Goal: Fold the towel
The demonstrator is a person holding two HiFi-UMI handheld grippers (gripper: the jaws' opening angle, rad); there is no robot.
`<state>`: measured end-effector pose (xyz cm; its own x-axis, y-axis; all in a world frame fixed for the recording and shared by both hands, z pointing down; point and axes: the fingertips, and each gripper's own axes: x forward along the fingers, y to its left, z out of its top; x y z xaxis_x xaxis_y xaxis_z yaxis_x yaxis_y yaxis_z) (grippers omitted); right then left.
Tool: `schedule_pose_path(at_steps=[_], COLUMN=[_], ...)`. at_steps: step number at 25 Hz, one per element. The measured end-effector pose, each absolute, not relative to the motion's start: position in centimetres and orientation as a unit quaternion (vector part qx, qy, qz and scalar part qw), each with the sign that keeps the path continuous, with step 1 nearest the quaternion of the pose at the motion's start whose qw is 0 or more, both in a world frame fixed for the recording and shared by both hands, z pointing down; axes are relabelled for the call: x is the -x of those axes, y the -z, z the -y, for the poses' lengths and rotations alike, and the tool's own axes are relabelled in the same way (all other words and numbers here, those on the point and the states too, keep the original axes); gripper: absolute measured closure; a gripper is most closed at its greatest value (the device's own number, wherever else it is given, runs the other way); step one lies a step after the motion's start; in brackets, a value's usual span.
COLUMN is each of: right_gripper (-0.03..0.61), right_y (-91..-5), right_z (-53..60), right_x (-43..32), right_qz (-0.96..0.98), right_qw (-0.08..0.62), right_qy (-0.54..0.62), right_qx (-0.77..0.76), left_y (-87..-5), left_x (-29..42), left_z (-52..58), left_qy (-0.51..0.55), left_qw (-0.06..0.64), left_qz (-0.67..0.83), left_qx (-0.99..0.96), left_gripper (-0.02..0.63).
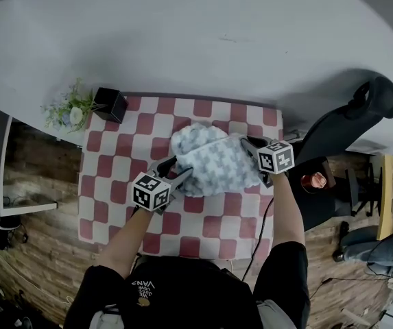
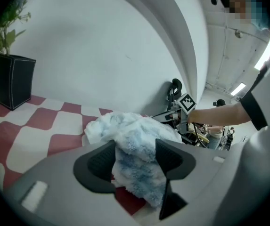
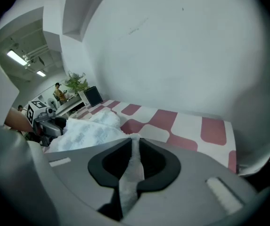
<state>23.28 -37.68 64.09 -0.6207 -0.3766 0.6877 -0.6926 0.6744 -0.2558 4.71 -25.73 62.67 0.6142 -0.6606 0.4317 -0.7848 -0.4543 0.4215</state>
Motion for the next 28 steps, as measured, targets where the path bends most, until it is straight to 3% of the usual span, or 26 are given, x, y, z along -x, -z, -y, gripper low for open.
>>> schedule_pose_path(at_steps=[4,8,20,28], right_gripper=[0.541,0.545,0.548,0.548], right_y=[-61.3,-58.6,-50.8,-43.9], right_z=[36.5,34.4,23.8,19.0], right_x=[-23.4,-23.7,-23.4,-20.7], right_qz=[0.872,0.876,0.877,0.887], right_qw=[0.279,0.251,0.133,0.057], right_qy=[-0.226,-0.209,-0.203,-0.178], right_qx=[-0.332,-0.354,-0.415,-0.423], left_y=[-62.4,-61.1,-52.4,-44.6], left_x=[-4.7,-4.5,-0.2,2.7], left_z=[25.5,25.4,22.6,21.4], left_qy=[-0.101,-0.09,-0.054,-0.051], left_qw=[0.298,0.289,0.195,0.096], left_qz=[0.419,0.411,0.386,0.369], left_qx=[-0.852,-0.86,-0.9,-0.923], left_gripper=[0.51,0.581,0.594,0.594])
